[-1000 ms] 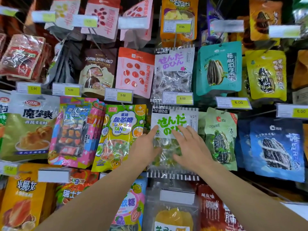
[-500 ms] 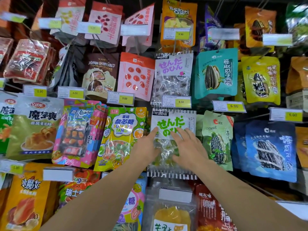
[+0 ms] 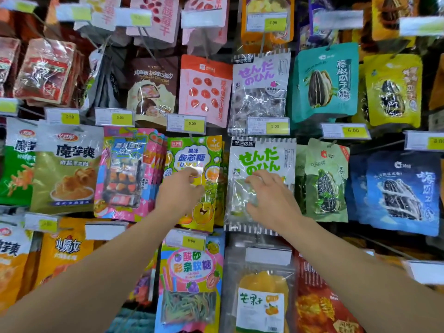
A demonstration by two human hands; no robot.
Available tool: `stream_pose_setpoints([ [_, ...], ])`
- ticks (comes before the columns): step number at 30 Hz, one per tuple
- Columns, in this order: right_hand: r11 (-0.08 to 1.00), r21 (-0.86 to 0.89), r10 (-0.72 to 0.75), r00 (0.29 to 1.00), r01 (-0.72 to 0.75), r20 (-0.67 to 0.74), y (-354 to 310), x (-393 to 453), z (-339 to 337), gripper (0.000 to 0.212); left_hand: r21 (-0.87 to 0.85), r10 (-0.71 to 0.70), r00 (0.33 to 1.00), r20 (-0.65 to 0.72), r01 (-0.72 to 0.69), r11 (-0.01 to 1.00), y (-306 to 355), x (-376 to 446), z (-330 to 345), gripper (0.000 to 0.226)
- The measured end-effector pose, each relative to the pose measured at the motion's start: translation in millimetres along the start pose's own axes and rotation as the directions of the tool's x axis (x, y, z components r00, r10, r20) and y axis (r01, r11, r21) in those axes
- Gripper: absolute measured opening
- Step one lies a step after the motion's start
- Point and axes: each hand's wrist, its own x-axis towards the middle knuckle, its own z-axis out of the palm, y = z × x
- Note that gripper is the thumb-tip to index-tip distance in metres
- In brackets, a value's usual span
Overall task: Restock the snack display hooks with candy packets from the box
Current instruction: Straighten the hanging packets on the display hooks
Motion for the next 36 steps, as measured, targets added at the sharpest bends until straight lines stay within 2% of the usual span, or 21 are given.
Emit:
stream_pose_setpoints([
  [4, 0.998, 0.056, 0.021, 1.0, -0.021, 0.001, -25, 2, 12, 0.056, 0.015, -0.066, 0.997, 0.036, 0.066, 0.998, -34, -1, -21, 0.053],
  [8, 0.988, 0.14, 0.064, 0.998, -0.06, -0.025, -56, 14, 27, 0.057, 0.052, -0.106, 0.989, 0.106, 0.101, 0.994, -66, 4, -34, 0.056],
  [13, 0.99, 0.094, 0.102, 0.995, -0.1, -0.008, -85, 35, 48, 0.065, 0.059, -0.078, 0.976, 0.204, 0.067, 0.996, -88, 16, -41, 0.063],
  [20, 0.98, 0.033, 0.192, 0.979, -0.194, 0.064, -101, 49, 66, 0.087, 0.008, -0.102, 0.936, 0.337, 0.105, 0.994, -98, 29, -29, 0.058],
  [22, 0.975, 0.027, 0.218, 0.972, -0.221, 0.089, -104, 51, 70, 0.09, -0.026, -0.111, 0.93, 0.35, 0.128, 0.991, -99, 31, -23, 0.064],
  [25, 0.972, -0.002, 0.233, 0.969, -0.234, 0.082, -108, 56, 76, 0.09, -0.123, -0.095, 0.936, 0.339, 0.144, 0.982, -100, 34, -15, 0.063],
  [29, 0.96, -0.073, 0.275, 0.959, -0.27, 0.063, -113, 55, 83, 0.095, -0.132, -0.082, 0.964, 0.254, 0.119, 0.984, -103, 39, -9, 0.052],
  [36, 0.942, -0.119, 0.323, 0.944, -0.314, 0.064, -124, 60, 89, 0.104, 0.002, 0.001, 0.985, 0.17, -0.001, 1.0, -112, 47, -14, 0.054],
])
